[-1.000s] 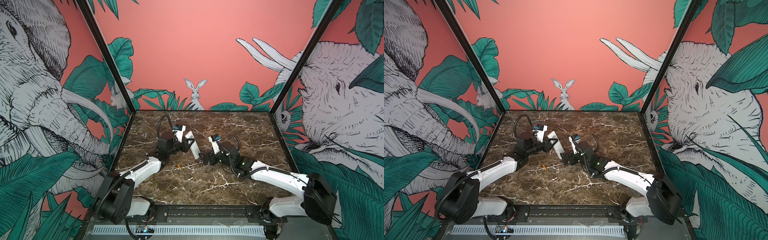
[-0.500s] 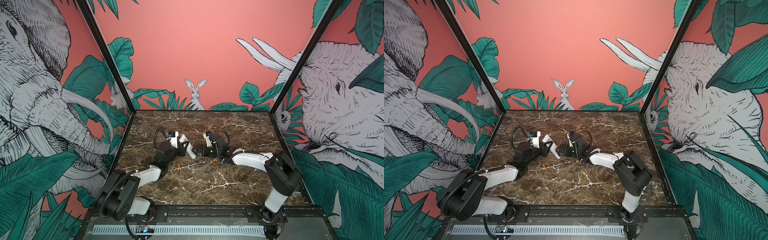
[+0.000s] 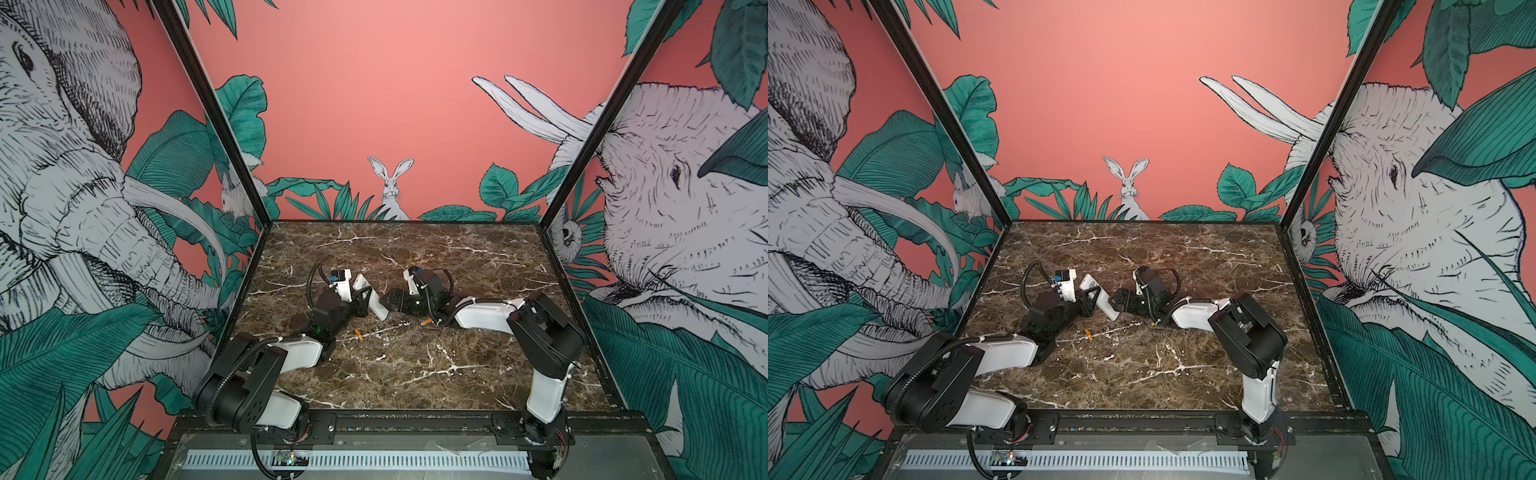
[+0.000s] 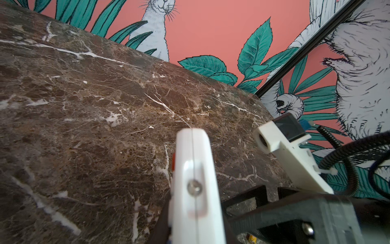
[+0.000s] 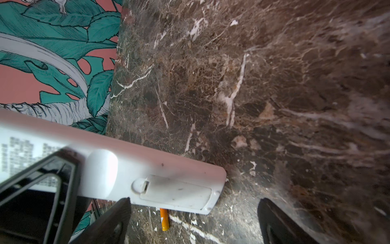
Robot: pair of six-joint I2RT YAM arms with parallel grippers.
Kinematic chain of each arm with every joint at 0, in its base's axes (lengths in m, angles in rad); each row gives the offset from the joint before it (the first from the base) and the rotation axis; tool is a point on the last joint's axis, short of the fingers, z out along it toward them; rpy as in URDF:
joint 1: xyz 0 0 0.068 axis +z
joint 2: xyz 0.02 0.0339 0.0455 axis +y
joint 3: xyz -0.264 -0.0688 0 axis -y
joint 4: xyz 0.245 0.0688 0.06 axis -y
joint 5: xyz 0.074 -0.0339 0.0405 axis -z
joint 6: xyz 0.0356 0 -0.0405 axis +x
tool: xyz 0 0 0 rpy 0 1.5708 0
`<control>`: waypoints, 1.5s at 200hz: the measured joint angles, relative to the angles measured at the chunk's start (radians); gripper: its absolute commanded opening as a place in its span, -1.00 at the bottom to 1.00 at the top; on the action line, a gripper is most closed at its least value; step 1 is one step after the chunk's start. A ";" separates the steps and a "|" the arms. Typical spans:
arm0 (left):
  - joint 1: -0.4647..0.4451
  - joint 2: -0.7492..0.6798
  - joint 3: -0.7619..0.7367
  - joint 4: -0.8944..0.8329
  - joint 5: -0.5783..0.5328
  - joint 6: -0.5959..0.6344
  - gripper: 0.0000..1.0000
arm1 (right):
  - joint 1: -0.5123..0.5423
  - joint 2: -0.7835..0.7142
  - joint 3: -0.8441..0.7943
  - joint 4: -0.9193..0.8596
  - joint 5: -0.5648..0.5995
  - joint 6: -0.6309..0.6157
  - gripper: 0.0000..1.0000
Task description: Load the batteries into the remote control
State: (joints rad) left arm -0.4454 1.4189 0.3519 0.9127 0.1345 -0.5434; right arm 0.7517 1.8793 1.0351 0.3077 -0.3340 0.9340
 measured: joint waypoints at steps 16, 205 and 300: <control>0.000 0.005 -0.003 0.012 -0.007 0.000 -1.00 | 0.000 0.023 0.022 0.004 -0.003 0.006 0.83; 0.020 0.028 -0.022 0.084 -0.075 0.007 -1.00 | 0.049 0.155 0.351 -0.370 0.068 -0.093 0.71; -0.100 -0.040 -0.008 -0.011 -0.202 0.163 -1.00 | 0.100 0.162 0.540 -0.733 0.315 -0.276 0.70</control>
State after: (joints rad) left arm -0.5449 1.3792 0.3443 0.9012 -0.0673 -0.3805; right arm 0.8520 2.0411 1.5749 -0.4255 -0.0189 0.6579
